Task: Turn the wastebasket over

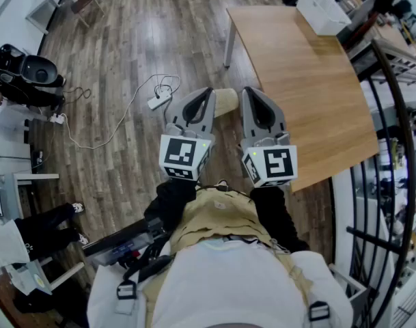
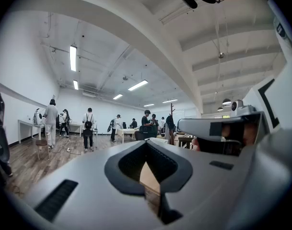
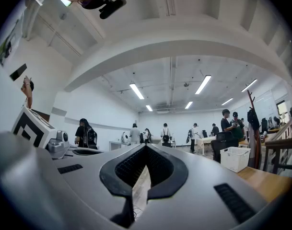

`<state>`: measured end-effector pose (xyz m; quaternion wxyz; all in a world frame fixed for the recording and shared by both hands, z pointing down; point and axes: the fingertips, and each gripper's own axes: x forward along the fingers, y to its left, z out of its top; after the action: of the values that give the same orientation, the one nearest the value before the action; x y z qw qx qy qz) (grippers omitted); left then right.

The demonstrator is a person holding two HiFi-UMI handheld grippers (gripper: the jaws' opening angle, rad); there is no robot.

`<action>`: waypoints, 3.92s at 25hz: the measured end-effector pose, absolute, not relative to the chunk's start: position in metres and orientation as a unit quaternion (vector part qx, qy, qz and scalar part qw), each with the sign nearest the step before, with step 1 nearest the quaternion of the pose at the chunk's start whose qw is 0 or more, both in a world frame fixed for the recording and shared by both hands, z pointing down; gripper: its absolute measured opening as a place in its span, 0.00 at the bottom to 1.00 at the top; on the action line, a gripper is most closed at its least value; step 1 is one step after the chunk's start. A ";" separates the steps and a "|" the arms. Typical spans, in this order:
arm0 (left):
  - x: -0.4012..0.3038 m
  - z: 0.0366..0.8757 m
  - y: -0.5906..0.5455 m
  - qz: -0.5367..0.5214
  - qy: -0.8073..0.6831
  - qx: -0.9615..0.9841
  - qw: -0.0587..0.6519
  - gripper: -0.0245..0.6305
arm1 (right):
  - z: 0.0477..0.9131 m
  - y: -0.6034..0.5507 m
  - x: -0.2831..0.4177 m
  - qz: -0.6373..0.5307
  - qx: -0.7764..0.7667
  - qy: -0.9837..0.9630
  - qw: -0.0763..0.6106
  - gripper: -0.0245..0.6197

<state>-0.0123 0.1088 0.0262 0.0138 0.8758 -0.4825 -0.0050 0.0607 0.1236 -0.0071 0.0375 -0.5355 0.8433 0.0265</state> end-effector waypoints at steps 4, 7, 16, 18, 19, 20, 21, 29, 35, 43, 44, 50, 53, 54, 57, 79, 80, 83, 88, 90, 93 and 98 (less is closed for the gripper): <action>-0.011 0.029 0.104 -0.004 -0.483 0.875 0.015 0.04 | -0.004 0.119 0.060 0.026 -0.533 0.845 0.038 0.07; -0.011 0.029 0.101 -0.003 -0.485 0.875 0.018 0.04 | -0.004 0.115 0.058 0.025 -0.530 0.847 0.036 0.07; -0.011 0.044 0.097 0.001 -0.491 0.871 0.033 0.04 | 0.011 0.110 0.060 0.016 -0.528 0.849 0.026 0.07; -0.008 0.049 0.095 0.002 -0.492 0.870 0.039 0.04 | 0.015 0.109 0.063 0.011 -0.529 0.848 0.021 0.07; -0.006 0.052 0.093 0.003 -0.492 0.869 0.043 0.04 | 0.018 0.107 0.065 0.009 -0.529 0.848 0.019 0.07; -0.005 0.055 0.092 0.005 -0.493 0.869 0.046 0.04 | 0.020 0.106 0.066 0.007 -0.529 0.849 0.018 0.07; -0.005 0.058 0.091 0.007 -0.494 0.868 0.050 0.04 | 0.022 0.104 0.067 0.005 -0.527 0.850 0.017 0.07; -0.033 0.115 0.061 0.037 -0.501 0.859 0.101 0.04 | 0.086 0.073 0.073 -0.030 -0.529 0.848 -0.002 0.07; -0.047 0.166 0.011 0.060 -0.481 0.862 0.146 0.04 | 0.159 0.045 0.078 -0.085 -0.556 0.825 -0.058 0.07; -0.024 0.296 -0.015 0.148 -0.440 0.855 0.233 0.04 | 0.287 0.010 0.065 -0.187 -0.540 0.811 -0.122 0.07; -0.017 0.317 -0.017 0.159 -0.434 0.853 0.244 0.04 | 0.315 0.009 0.068 -0.204 -0.536 0.807 -0.139 0.07; 0.010 0.472 0.001 0.227 -0.399 0.830 0.316 0.04 | 0.511 0.023 0.107 -0.277 -0.491 0.782 -0.267 0.07; 0.017 0.540 0.025 0.255 -0.379 0.816 0.353 0.04 | 0.612 0.045 0.136 -0.302 -0.460 0.762 -0.342 0.08; 0.017 0.560 0.033 0.261 -0.375 0.812 0.362 0.04 | 0.648 0.051 0.147 -0.303 -0.447 0.756 -0.369 0.08; 0.016 0.619 0.054 0.274 -0.370 0.800 0.385 0.04 | 0.764 0.069 0.186 -0.308 -0.408 0.732 -0.451 0.17; 0.026 0.726 0.078 0.290 -0.364 0.784 0.411 0.04 | 1.045 0.151 0.382 -0.200 -0.205 0.533 -0.796 0.24; 0.025 0.725 0.077 0.289 -0.367 0.782 0.413 0.04 | 1.040 0.139 0.376 -0.212 -0.234 0.538 -0.782 0.22; 0.025 0.721 0.078 0.288 -0.371 0.780 0.413 0.04 | 1.023 0.108 0.356 -0.261 -0.322 0.546 -0.728 0.19; 0.031 0.705 0.074 0.281 -0.371 0.784 0.411 0.04 | 1.000 0.082 0.325 -0.295 -0.390 0.557 -0.671 0.15; 0.028 0.698 0.066 0.277 -0.377 0.785 0.406 0.04 | 0.993 0.075 0.306 -0.325 -0.415 0.554 -0.644 0.15; 0.024 0.688 0.057 0.274 -0.387 0.786 0.396 0.04 | 0.978 0.060 0.268 -0.342 -0.420 0.572 -0.616 0.14; 0.020 0.673 0.050 0.264 -0.399 0.791 0.382 0.04 | 0.950 0.037 0.190 -0.376 -0.413 0.633 -0.537 0.14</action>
<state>0.0201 0.0496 0.6732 0.3820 0.7906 -0.3995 0.2636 0.1899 0.0369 0.9496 -0.5370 -0.4126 0.6325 -0.3759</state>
